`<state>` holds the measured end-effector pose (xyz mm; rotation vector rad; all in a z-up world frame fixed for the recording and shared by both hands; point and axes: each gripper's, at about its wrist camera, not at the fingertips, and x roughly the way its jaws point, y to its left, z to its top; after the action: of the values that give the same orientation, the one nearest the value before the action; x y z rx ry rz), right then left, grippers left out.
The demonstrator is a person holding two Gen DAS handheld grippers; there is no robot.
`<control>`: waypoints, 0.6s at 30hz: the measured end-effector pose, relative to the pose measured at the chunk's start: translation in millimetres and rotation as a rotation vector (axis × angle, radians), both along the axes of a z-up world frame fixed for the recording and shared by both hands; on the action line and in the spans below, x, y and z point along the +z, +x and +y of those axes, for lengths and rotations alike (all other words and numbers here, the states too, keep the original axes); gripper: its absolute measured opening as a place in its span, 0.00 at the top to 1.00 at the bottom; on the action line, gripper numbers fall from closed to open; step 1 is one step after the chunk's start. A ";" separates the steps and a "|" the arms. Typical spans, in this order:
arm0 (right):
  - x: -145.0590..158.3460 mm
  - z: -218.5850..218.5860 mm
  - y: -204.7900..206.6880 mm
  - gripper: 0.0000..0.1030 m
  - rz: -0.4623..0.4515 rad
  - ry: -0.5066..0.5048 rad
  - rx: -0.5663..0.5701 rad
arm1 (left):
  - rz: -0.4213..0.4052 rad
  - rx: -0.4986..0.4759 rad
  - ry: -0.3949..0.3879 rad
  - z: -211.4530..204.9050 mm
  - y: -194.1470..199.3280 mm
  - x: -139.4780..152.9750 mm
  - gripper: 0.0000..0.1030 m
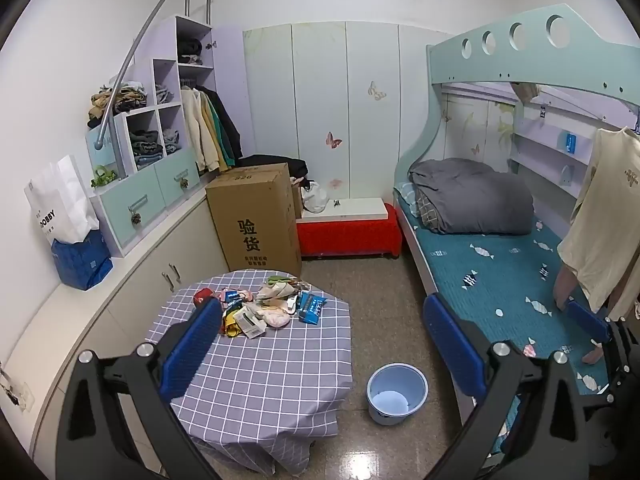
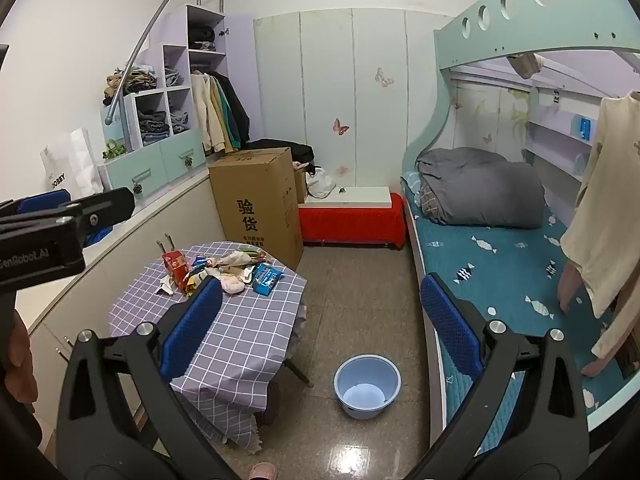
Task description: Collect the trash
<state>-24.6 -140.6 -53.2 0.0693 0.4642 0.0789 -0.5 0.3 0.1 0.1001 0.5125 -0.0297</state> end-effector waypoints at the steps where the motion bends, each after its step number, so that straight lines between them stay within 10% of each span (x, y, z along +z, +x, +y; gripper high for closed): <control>1: -0.2 0.0 0.2 0.06 0.000 -0.001 0.001 | 0.000 0.001 0.001 0.0 -0.4 -0.1 0.04; 18: -6.0 -1.8 -0.5 0.06 0.013 0.000 0.024 | 0.029 0.008 -0.015 -1.2 2.5 -12.3 0.04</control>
<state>-25.1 -142.3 -59.2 0.0644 0.4781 0.1021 2.1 -0.9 -12.3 0.0833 0.5419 -0.0271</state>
